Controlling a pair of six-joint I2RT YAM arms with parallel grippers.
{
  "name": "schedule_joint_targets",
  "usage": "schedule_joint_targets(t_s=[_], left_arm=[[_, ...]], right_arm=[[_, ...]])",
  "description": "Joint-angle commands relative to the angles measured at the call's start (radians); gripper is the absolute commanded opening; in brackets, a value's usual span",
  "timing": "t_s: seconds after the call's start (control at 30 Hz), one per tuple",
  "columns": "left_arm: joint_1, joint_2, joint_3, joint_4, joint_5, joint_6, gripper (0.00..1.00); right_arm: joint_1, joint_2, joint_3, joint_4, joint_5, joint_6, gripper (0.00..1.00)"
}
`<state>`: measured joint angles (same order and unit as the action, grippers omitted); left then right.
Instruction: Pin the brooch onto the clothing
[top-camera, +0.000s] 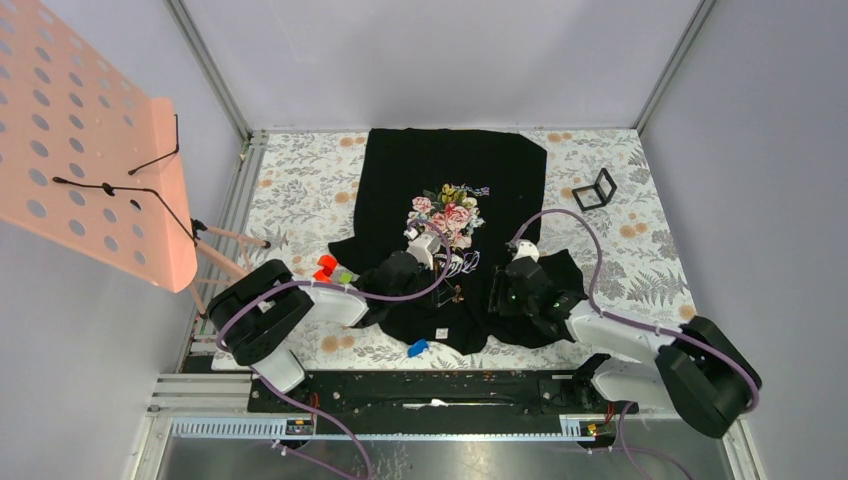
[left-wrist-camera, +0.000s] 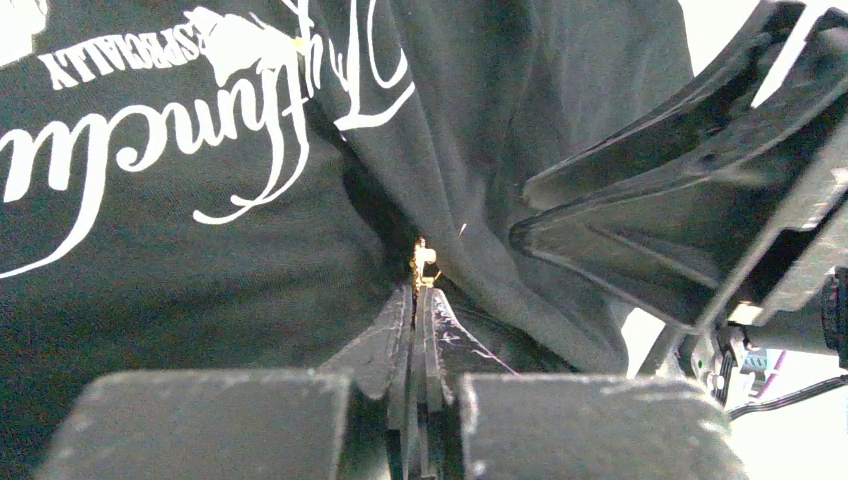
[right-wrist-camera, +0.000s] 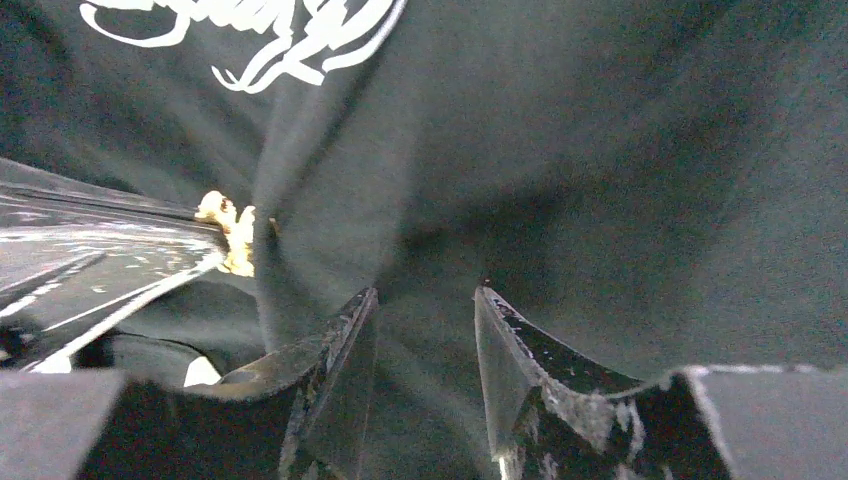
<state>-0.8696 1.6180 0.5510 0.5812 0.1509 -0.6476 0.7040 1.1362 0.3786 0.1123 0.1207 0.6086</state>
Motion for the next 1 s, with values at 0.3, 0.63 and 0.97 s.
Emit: schedule_joint_targets(t_s=[0.3,0.63,0.97], left_arm=[[-0.005,-0.033,-0.025,0.155,-0.010,-0.013,0.00],[-0.004,-0.027,-0.015,0.168,0.006,-0.012,0.00],[-0.005,-0.037,-0.023,0.180,0.014,-0.011,0.00]], right_arm=[[-0.003,0.194,0.093,0.154,-0.111,0.061,0.44],[-0.003,0.160,0.061,0.196,-0.087,0.057,0.42],[-0.003,0.191,0.058,0.225,-0.058,0.044,0.37]])
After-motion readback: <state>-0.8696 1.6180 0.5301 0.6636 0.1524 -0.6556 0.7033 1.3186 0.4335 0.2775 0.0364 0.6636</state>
